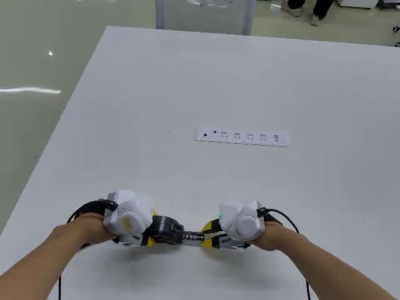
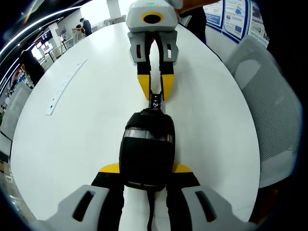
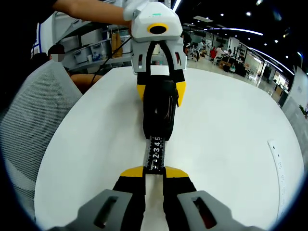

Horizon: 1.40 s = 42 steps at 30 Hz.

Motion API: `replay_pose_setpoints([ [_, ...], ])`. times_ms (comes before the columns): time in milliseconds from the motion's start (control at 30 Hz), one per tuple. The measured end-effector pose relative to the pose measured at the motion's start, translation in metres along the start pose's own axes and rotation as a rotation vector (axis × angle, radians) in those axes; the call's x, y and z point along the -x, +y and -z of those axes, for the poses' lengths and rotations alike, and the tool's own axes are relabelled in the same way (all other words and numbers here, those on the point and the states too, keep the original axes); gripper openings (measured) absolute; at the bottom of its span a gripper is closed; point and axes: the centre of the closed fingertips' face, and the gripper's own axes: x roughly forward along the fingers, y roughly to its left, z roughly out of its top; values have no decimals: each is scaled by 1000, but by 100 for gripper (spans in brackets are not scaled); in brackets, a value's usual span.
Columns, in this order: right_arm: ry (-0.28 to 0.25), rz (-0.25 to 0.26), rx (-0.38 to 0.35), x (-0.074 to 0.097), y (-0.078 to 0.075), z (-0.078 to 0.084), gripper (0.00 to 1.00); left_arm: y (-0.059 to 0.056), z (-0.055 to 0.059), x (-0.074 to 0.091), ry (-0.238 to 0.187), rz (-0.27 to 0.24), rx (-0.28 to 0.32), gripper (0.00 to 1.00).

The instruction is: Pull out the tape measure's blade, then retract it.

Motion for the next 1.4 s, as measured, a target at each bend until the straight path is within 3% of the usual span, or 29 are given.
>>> replay_pose_setpoints([
  [1400, 19, 1, -2, 15, 1, 17, 12, 0, 0, -2, -3, 0, 7, 29],
])
